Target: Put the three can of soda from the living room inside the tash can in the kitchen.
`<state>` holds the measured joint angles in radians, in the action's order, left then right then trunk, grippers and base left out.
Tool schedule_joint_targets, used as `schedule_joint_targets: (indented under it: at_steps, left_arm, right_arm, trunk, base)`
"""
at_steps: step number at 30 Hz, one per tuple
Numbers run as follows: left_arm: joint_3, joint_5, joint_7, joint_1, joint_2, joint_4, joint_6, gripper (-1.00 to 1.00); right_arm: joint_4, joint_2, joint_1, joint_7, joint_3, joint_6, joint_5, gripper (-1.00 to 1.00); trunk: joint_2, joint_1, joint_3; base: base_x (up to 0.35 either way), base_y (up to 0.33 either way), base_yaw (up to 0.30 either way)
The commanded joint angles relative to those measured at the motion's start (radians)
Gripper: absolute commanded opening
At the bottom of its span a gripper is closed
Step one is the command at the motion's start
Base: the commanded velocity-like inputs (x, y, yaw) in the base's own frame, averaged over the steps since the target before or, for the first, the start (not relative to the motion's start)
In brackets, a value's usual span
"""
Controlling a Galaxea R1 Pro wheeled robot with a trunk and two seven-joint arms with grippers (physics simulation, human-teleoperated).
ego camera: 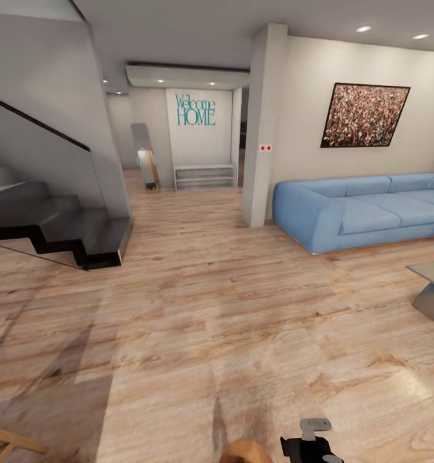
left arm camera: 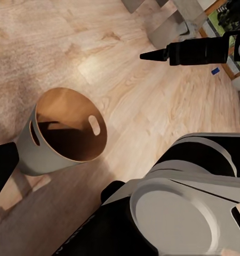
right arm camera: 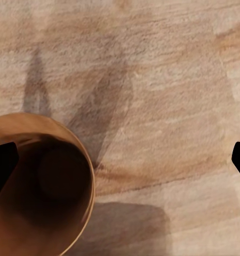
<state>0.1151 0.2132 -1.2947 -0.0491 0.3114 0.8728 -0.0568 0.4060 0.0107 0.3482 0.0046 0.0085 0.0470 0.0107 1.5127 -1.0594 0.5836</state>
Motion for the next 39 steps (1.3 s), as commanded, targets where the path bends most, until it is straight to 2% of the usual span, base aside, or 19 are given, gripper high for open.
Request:
schedule_joint_targets:
  at_steps: [1,34,39]
  left_arm:
    - [0.0,0.0,0.0,0.0,0.0,0.0,0.0,1.0]
    - [0.0,0.0,0.0,0.0,0.0,0.0,0.0,1.0]
    - [0.0,0.0,0.0,0.0,0.0,0.0,0.0,1.0]
  right_arm:
    - [0.0,0.0,0.0,0.0,0.0,0.0,0.0,1.0]
    - [-0.001,0.0,0.0,0.0,0.001,0.001,0.001,1.0]
    - [-0.001,0.0,0.0,0.0,0.001,0.001,0.001,1.0]
  trunk:
    - [0.007,-0.004,0.005]
    - [0.238,-0.13,0.161]
    - [0.238,-0.13,0.169]
  base:
    - [0.0,0.0,0.0]
    - [0.0,0.0,0.0]
    - [0.0,0.0,0.0]
